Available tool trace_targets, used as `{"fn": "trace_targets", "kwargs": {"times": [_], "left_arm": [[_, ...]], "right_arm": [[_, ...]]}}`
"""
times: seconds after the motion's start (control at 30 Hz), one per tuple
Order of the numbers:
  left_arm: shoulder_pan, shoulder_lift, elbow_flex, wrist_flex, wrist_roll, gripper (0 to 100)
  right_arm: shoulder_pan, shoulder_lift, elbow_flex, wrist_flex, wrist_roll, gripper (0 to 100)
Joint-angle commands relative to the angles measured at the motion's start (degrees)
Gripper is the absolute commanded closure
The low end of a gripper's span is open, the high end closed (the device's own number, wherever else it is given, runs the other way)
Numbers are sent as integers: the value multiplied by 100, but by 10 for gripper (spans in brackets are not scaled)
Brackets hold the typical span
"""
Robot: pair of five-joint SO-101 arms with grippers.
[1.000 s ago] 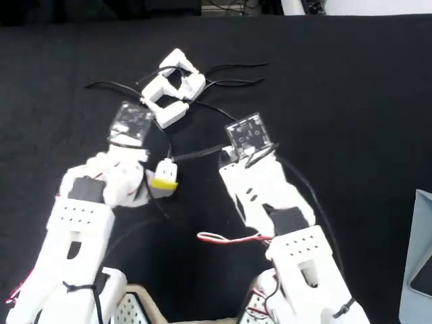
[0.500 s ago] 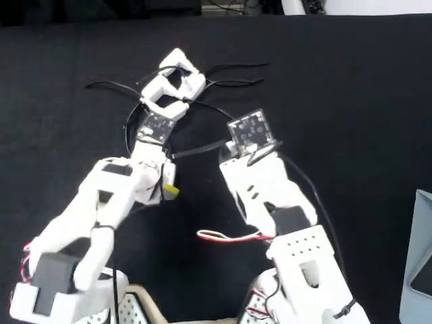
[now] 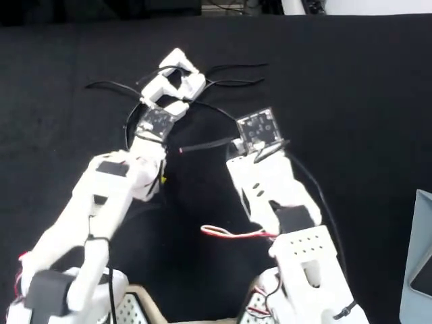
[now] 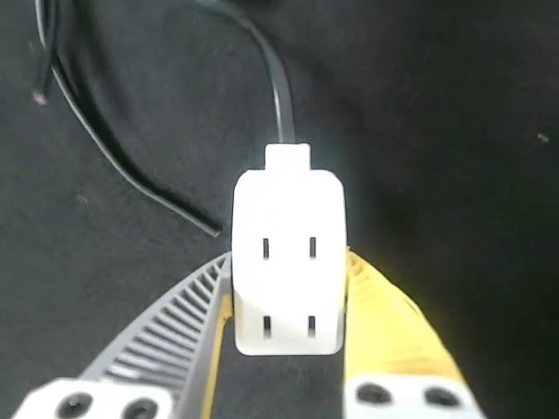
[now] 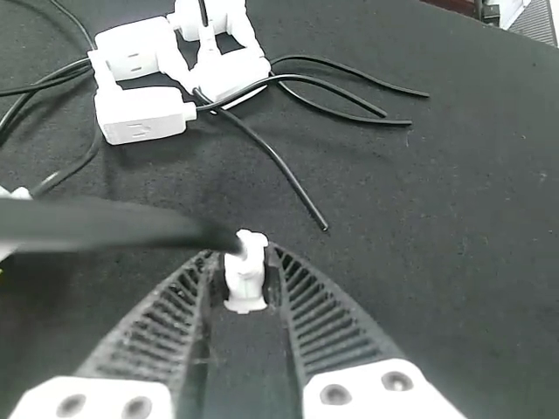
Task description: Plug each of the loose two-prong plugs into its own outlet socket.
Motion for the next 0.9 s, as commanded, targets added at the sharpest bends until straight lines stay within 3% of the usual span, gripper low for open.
{"fn": "trace_targets", "kwargs": {"times": [0.0,0.27,0.5,0.77,0.87], "left_arm": [[171,-1011,-233,624,-519,972],[585,-2312,-224,862,-607,971],[1209,-2505,84,800,-1134,971],[1455,-2497,1305,-571,-1292,970],[1429,-2497,1569,-747,-1284,970]], "right_arm": [[220,-154,-488,26,0,987],[580,-163,-611,-18,-26,987],[1081,-163,-892,18,-387,987],[1231,-163,-971,18,-457,987],[1204,-154,-945,18,-457,987]]}}
